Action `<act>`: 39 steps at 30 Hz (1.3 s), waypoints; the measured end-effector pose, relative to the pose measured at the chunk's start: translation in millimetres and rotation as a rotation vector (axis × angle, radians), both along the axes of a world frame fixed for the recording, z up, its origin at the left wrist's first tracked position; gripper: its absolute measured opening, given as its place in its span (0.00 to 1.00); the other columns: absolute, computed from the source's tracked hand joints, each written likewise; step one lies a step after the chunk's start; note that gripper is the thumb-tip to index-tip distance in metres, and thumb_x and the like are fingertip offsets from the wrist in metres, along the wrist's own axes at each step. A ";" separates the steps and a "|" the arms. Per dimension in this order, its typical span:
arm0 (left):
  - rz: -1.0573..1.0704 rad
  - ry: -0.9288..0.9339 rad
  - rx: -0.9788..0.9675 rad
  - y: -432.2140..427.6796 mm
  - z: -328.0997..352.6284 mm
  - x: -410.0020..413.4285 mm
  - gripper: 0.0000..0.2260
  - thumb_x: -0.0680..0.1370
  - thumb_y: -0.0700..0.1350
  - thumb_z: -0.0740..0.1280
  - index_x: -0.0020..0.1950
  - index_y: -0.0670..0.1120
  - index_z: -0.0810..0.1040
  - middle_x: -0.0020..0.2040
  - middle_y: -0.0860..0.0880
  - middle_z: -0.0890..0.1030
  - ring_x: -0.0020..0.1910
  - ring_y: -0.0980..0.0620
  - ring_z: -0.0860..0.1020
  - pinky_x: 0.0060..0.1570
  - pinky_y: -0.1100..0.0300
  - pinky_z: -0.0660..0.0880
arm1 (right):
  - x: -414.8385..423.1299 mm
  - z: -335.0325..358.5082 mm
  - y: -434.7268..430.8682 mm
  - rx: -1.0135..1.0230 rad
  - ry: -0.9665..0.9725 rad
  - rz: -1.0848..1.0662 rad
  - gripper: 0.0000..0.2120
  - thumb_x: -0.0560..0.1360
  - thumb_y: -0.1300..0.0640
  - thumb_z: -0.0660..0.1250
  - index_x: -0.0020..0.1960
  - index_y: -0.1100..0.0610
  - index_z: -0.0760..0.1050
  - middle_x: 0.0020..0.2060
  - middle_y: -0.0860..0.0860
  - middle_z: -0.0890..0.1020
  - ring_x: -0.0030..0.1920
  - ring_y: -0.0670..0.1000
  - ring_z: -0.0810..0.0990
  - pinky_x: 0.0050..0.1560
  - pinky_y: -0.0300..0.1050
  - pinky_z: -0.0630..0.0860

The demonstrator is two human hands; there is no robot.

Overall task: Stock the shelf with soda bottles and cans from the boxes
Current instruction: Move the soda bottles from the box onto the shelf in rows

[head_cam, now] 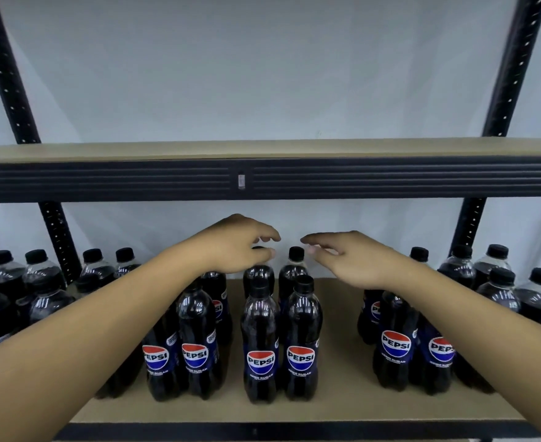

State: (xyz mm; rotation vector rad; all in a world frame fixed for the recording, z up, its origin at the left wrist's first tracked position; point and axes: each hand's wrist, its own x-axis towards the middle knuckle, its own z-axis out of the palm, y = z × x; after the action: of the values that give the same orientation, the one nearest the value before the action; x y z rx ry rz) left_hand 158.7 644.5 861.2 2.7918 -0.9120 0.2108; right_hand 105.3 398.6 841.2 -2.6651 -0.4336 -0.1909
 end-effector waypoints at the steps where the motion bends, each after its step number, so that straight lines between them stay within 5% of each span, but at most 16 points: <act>1: -0.019 0.001 0.002 -1.4 1.1 -3.0 0.19 0.82 0.57 0.65 0.73 0.59 0.74 0.69 0.55 0.77 0.66 0.55 0.75 0.67 0.55 0.72 | -9.0 2.0 -1.3 -0.021 -0.009 -0.012 0.22 0.85 0.42 0.54 0.78 0.45 0.66 0.76 0.43 0.69 0.76 0.47 0.65 0.70 0.39 0.62; 4: -0.101 0.000 0.017 -8.8 3.7 -13.9 0.18 0.82 0.56 0.64 0.72 0.59 0.74 0.70 0.56 0.77 0.66 0.55 0.75 0.67 0.54 0.73 | -35.1 5.3 -6.7 -0.074 -0.047 -0.050 0.23 0.84 0.42 0.55 0.78 0.45 0.66 0.76 0.42 0.69 0.75 0.46 0.67 0.71 0.39 0.63; 9: -0.270 -0.017 0.013 -24.9 2.3 -28.5 0.17 0.83 0.56 0.64 0.72 0.56 0.76 0.68 0.60 0.78 0.62 0.59 0.75 0.61 0.63 0.71 | -81.2 5.1 -15.4 -0.089 -0.046 -0.162 0.23 0.84 0.43 0.58 0.78 0.43 0.65 0.71 0.42 0.75 0.57 0.37 0.70 0.59 0.35 0.66; 17: -0.513 -0.019 -0.002 -71.9 -4.1 -47.4 0.19 0.82 0.58 0.64 0.73 0.57 0.75 0.70 0.58 0.77 0.69 0.58 0.73 0.69 0.57 0.70 | -145.6 -4.1 -30.3 -0.166 -0.083 -0.388 0.24 0.83 0.44 0.60 0.78 0.45 0.66 0.70 0.44 0.76 0.68 0.44 0.74 0.64 0.36 0.68; 20: -0.556 -0.039 0.017 -90.9 -7.4 -54.8 0.20 0.81 0.59 0.65 0.73 0.59 0.73 0.71 0.58 0.76 0.70 0.55 0.72 0.69 0.52 0.70 | -161.8 -7.5 -33.5 -0.167 -0.071 -0.446 0.22 0.83 0.44 0.60 0.76 0.45 0.68 0.58 0.45 0.83 0.56 0.44 0.80 0.58 0.41 0.75; 25: -0.560 -0.051 0.030 -90.7 -6.0 -60.0 0.19 0.80 0.58 0.66 0.71 0.58 0.76 0.69 0.58 0.78 0.68 0.56 0.74 0.67 0.53 0.72 | -160.6 -14.3 -23.5 -0.164 -0.066 -0.436 0.25 0.83 0.44 0.61 0.78 0.49 0.67 0.71 0.46 0.76 0.67 0.46 0.75 0.65 0.37 0.69; 35: -0.285 -0.048 0.145 0.0 1.7 -47.4 0.24 0.76 0.64 0.70 0.68 0.55 0.77 0.63 0.54 0.81 0.60 0.52 0.78 0.59 0.53 0.76 | -97.9 -21.8 29.9 -0.096 -0.021 -0.262 0.30 0.80 0.41 0.65 0.80 0.49 0.63 0.75 0.46 0.70 0.74 0.48 0.69 0.72 0.43 0.67; 39: -0.175 0.042 0.168 19.4 -6.0 -45.4 0.30 0.71 0.64 0.75 0.71 0.56 0.74 0.58 0.54 0.80 0.55 0.52 0.78 0.53 0.55 0.76 | -70.9 -28.3 48.0 -0.063 0.037 -0.242 0.36 0.79 0.42 0.68 0.82 0.46 0.56 0.76 0.49 0.70 0.74 0.51 0.69 0.68 0.42 0.65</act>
State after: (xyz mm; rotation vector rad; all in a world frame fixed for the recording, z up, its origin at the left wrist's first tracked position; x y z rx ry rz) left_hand 113.3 663.8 855.2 2.8319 -1.2089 0.0507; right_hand 34.4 446.6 812.9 -2.7735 -0.1057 -0.2024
